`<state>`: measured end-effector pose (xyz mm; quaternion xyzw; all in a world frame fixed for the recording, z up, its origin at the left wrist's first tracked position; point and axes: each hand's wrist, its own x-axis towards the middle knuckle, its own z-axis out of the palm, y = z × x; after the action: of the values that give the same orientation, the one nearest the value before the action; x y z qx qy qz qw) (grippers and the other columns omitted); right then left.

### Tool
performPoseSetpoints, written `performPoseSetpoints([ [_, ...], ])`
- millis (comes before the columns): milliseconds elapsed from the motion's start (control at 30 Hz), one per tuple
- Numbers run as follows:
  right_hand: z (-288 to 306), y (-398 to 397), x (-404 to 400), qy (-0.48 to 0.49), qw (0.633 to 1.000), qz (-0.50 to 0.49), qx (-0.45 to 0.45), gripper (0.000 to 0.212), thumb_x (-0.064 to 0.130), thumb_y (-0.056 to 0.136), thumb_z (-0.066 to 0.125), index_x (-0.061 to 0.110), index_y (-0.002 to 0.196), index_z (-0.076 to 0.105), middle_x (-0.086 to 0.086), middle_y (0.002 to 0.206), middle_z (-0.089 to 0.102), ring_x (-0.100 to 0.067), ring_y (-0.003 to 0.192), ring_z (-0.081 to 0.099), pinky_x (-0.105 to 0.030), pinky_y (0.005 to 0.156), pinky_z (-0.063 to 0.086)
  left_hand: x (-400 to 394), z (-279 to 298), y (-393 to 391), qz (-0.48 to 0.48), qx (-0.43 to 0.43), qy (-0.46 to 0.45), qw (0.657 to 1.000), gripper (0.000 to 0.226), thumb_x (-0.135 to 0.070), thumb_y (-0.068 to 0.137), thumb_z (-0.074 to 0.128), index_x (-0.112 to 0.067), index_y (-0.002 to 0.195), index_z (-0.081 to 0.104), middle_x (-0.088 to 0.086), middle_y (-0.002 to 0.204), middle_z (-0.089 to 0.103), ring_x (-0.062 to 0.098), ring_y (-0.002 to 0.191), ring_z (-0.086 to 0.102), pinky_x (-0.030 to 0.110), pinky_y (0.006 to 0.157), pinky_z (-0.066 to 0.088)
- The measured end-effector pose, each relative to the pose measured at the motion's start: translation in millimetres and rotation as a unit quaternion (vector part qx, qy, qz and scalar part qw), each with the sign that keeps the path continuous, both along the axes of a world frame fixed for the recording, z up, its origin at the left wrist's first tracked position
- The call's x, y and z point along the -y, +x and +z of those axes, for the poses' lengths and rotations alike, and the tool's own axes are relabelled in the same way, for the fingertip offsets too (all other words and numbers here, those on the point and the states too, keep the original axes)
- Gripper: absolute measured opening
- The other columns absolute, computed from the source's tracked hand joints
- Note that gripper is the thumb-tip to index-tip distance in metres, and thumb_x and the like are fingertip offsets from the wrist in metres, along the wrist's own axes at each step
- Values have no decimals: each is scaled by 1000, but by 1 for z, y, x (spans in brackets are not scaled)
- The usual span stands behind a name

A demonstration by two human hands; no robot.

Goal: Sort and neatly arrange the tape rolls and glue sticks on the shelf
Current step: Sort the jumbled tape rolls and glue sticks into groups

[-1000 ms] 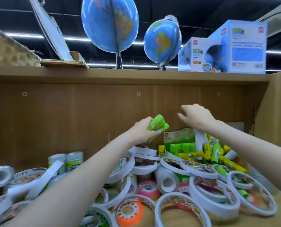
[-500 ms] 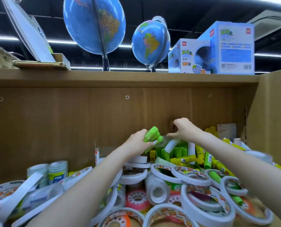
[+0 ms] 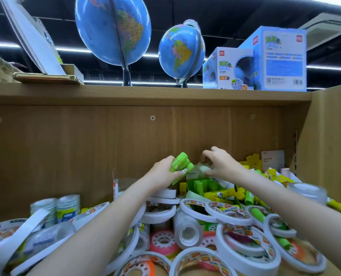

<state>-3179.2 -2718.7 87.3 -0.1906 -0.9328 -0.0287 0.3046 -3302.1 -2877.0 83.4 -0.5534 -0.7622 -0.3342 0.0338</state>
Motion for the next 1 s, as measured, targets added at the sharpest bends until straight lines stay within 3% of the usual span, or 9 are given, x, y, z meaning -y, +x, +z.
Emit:
performPoseSetpoints([
  [133, 2, 6, -3, -54, 998, -8, -32, 34, 20, 79, 69, 11, 105, 50, -5, 87, 56, -25, 82, 57, -36, 75, 50, -1, -1, 0, -7, 2, -4, 1000, 19, -28, 92, 55, -14, 93, 43, -1, 83, 48, 19, 80, 48, 31, 69, 42],
  [267, 8, 7, 0, -73, 991, -9, 107, 38, 21, 81, 67, 17, 115, 51, -5, 104, 62, -21, 95, 58, -34, 82, 50, -1, -2, 0, -7, 7, -4, 1000, 20, -29, 92, 54, -13, 92, 43, -1, 82, 49, 18, 80, 47, 33, 70, 41],
  [367, 12, 8, 2, -93, 984, -2, 151, 34, 19, 80, 70, 18, 112, 58, 0, 104, 62, -18, 98, 57, -31, 84, 51, 2, -2, -2, 2, 14, 2, 1000, 19, -30, 92, 54, -14, 93, 42, 2, 89, 50, 17, 80, 47, 29, 68, 38],
  [533, 12, 14, 4, -89, 982, -23, 167, 29, 23, 76, 74, 19, 97, 54, 3, 97, 58, -11, 78, 52, -18, 60, 42, 4, 1, -1, 3, 3, -4, 1000, 21, -31, 92, 54, -14, 95, 42, -3, 81, 47, 15, 76, 45, 23, 55, 34],
  [667, 12, 25, 5, -94, 972, -7, 214, 43, 19, 78, 70, 23, 115, 49, 3, 109, 59, -6, 74, 52, -24, 69, 46, 0, 4, 3, -5, -29, -49, 998, 23, -30, 91, 55, -10, 96, 45, -4, 76, 44, 16, 74, 46, 22, 54, 35],
  [767, 16, 32, 6, -116, 989, 28, 89, 40, 16, 80, 66, 27, 115, 50, 6, 99, 56, -10, 84, 53, -21, 70, 42, -4, 4, 6, 16, -18, -25, 999, 24, -32, 92, 53, -11, 92, 41, 0, 81, 46, 14, 69, 44, 22, 51, 35],
  [867, 24, 32, 6, -178, 976, 71, -104, 26, 17, 77, 72, 22, 97, 56, 1, 88, 61, -12, 74, 57, -22, 63, 47, -5, 2, 8, 34, -1, 14, 999, 24, -32, 93, 53, -12, 93, 40, 4, 89, 49, 18, 77, 46, 27, 56, 36],
  [933, 22, 27, 7, -149, 978, 72, -129, 27, 15, 73, 76, 17, 90, 54, -3, 85, 63, -16, 71, 57, -30, 66, 49, -4, 2, 8, 41, -1, 22, 999, 22, -31, 93, 52, -12, 94, 41, 4, 91, 50, 18, 78, 47, 26, 55, 36],
  [1000, 13, 20, 9, -104, 987, 65, -100, 32, 15, 72, 76, 15, 87, 48, 0, 81, 60, -21, 71, 57, -35, 67, 50, -2, 2, 7, 44, 0, 29, 999, 21, -30, 93, 51, -12, 96, 41, 5, 92, 51, 18, 79, 48, 27, 57, 36],
])
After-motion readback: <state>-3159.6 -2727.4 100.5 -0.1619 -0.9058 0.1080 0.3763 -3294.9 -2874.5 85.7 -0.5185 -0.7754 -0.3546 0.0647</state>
